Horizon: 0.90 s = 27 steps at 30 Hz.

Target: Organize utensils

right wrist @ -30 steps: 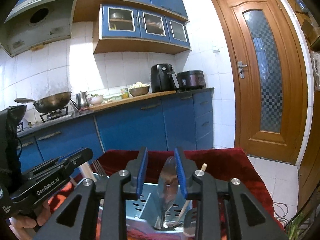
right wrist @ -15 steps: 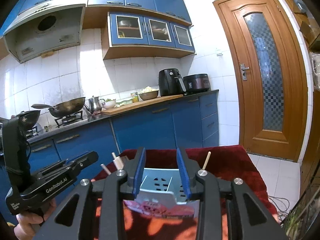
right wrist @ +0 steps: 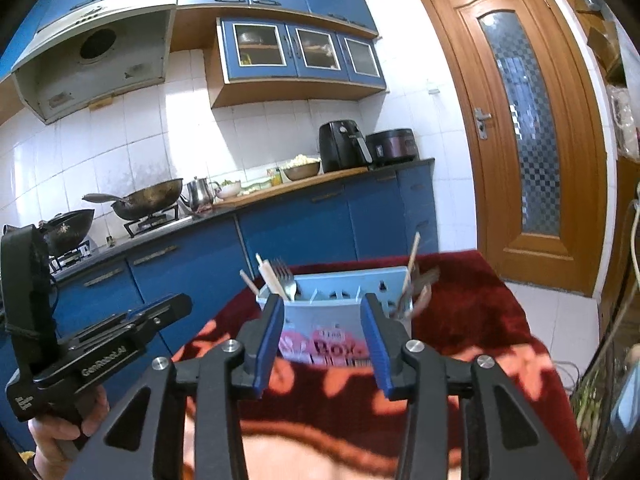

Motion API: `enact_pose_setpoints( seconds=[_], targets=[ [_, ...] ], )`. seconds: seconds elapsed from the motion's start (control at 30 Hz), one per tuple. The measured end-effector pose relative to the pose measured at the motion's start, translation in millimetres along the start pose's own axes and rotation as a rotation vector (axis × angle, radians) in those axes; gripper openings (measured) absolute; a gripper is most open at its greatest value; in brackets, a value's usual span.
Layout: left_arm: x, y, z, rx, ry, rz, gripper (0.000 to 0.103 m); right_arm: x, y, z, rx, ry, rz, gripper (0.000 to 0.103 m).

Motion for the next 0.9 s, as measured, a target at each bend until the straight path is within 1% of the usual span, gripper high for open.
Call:
enact_pose_setpoints(
  seconds=[0.07, 0.13, 0.2, 0.3, 0.33, 0.4, 0.5, 0.57, 0.77, 0.9],
  targets=[
    [-10.4, 6.4, -0.2, 0.012, -0.013, -0.012, 0.032, -9.2, 4.4, 1.6, -0.007, -0.004, -0.008, 0.046],
    [-20.6, 11.6, -0.5, 0.033, -0.035, -0.022, 0.036, -18.3, 8.6, 3.1, -0.017, -0.007, -0.013, 0.053],
    [-29.1, 15.4, -1.5, 0.054, -0.04, -0.026, 0.051, -27.7, 12.0, 4.6, -0.016, -0.014, -0.021, 0.065],
    [-43.8, 20.7, -4.9, 0.062, -0.016, -0.025, 0.065, -42.6, 15.5, 7.2, -0.016, -0.021, -0.033, 0.079],
    [-48.4, 21.1, -5.8, 0.068, -0.01, -0.026, 0.068, -47.1, 15.9, 7.7, -0.019, -0.019, -0.038, 0.082],
    [-57.8, 19.6, -6.1, 0.079, -0.01, -0.034, 0.077, -57.7, 17.1, 9.5, -0.031, -0.014, -0.042, 0.091],
    [-68.4, 14.1, -1.8, 0.084, -0.037, -0.054, 0.079, -70.4, 18.2, 15.5, -0.055, -0.01, -0.043, 0.099],
    [-74.6, 10.5, 2.1, 0.093, -0.061, -0.066, 0.08, -80.4, 17.5, 20.7, -0.085, -0.004, -0.043, 0.103],
    [-89.0, 2.7, 9.0, 0.132, -0.109, -0.06, 0.083, -97.4, 8.8, 34.5, -0.16, 0.043, -0.047, 0.103],
    [-93.4, 1.2, 7.0, 0.152, -0.11, -0.041, 0.083, -101.9, 7.1, 37.8, -0.191, 0.08, -0.019, 0.103]
  ],
)
Point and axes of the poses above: each gripper's, at about its wrist camera, not at the fingertips, and y roughly against the way its jaws point, z to its right, x to its top, the point moved 7 cm from there along -y, roughly the way its jaws point, and after that the axes turned 8 degrees about -y, right-handed, at the moved point
